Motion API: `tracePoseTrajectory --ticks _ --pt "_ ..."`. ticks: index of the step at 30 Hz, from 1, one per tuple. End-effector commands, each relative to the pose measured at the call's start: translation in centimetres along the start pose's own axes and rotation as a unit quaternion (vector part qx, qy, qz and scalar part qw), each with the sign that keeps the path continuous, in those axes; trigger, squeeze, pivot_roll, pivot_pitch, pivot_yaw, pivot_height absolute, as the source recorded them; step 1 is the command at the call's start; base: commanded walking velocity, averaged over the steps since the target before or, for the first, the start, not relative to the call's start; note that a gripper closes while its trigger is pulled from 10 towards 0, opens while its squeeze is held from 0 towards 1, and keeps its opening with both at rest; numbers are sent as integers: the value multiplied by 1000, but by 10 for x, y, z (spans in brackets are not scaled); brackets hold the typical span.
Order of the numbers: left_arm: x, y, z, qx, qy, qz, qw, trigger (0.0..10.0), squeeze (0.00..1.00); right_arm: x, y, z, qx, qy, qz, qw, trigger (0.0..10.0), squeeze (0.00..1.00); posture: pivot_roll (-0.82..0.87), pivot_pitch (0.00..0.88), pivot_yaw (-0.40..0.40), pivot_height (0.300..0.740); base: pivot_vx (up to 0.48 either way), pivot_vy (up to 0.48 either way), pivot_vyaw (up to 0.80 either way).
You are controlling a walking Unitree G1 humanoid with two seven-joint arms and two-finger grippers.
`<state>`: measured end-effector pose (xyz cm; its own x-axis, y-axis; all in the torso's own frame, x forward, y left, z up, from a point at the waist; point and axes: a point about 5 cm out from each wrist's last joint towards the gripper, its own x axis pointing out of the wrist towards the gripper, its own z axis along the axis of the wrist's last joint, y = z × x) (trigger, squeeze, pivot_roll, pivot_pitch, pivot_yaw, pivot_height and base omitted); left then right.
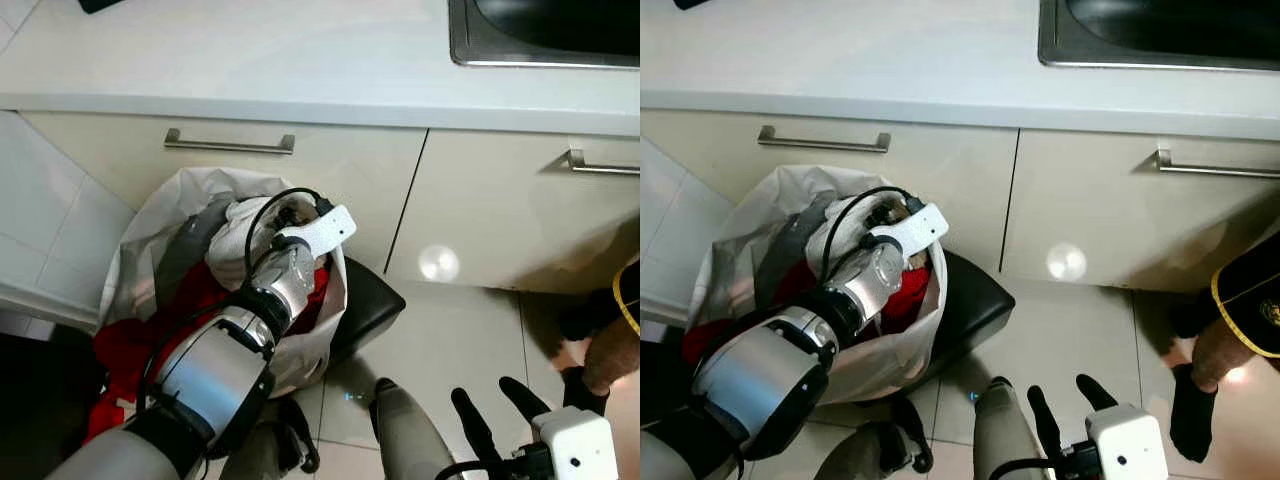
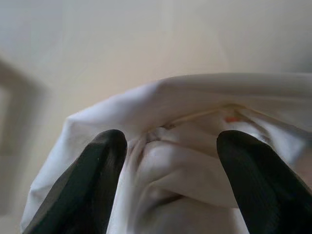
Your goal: Clothes washing
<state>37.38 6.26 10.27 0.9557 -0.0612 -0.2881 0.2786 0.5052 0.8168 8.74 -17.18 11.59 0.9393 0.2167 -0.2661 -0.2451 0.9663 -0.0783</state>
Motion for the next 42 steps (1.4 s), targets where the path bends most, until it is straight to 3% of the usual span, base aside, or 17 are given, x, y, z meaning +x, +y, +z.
tracePoseTrajectory --ticks 1,3,4,5,6,7,8,9,12,15,18,21,24,26,35,36,42 --pt "-2 -8 -8 8 16 -22 1000 10000 0 -2 3 -5 7 11 1 1000 10000 0 -566 314 130 740 0 0 0" --pt "-2 -10 -10 -1 21 -26 999 10000 0 -2 3 -5 7 12 1 1000 10000 0 -567 313 132 740 0 0 0" --pt "-5 -21 -17 -138 65 -45 987 10000 0 -2 3 -5 8 12 1 1000 10000 0 -568 313 132 740 0 0 0" --pt "-5 -21 -17 -138 65 -45 987 10000 0 -2 3 -5 8 12 1 1000 10000 0 -568 313 132 740 0 0 0" --pt "-7 -27 -22 -238 95 -48 965 10000 0 -2 3 -5 8 12 0 1000 10000 0 -573 312 136 740 0 0 0" --pt "-11 -35 -32 -333 136 -41 932 10000 0 -2 4 -5 9 11 -1 1000 10000 0 -576 313 138 740 0 0 0" --pt "-11 -35 -32 -333 136 -41 932 10000 0 -2 4 -5 9 11 -1 1000 10000 0 -576 313 138 740 0 0 0" --pt "-10 -35 -30 -362 126 -28 923 10000 0 -3 3 -5 10 12 -4 1000 10000 0 -578 313 138 740 0 0 0" --pt "-11 -38 -29 -365 129 -25 922 10000 0 -4 3 -5 11 13 -5 1000 10000 0 -575 314 138 740 0 0 0" --pt "-11 -35 -30 -339 123 3 933 10000 0 -4 4 -6 12 14 -4 1000 10000 0 -576 315 137 740 0 0 0" --pt "-12 -35 -32 -329 127 11 936 10000 0 -4 4 -6 12 14 -4 1000 10000 0 -576 315 136 740 0 0 0" --pt "-14 -40 -33 -340 131 6 931 10000 0 -5 5 -5 11 15 -3 1000 10000 0 -583 314 138 740 0 0 0" --pt "-16 -47 -32 -394 142 -5 908 10000 0 -6 5 -5 10 16 -4 1000 10000 0 -596 314 136 740 0 0 0" --pt "-17 -49 -33 -409 148 -1 901 10000 0 -7 5 -5 9 17 -4 1000 10000 0 -611 316 135 740 0 0 0" --pt "-18 -53 -31 -429 138 -10 893 10000 0 -19 6 -1 7 26 -11 1000 10000 0 -657 337 127 740 0 0 0" --pt "-18 -54 -30 -436 137 -14 889 0 0 -20 6 -1 7 27 -12 1000 10000 0 -657 337 127 740 0 0 0" --pt "-16 -51 -27 -461 134 -15 877 0 0 -24 7 3 6 28 -15 999 10000 0 -677 354 122 740 0 0 0"
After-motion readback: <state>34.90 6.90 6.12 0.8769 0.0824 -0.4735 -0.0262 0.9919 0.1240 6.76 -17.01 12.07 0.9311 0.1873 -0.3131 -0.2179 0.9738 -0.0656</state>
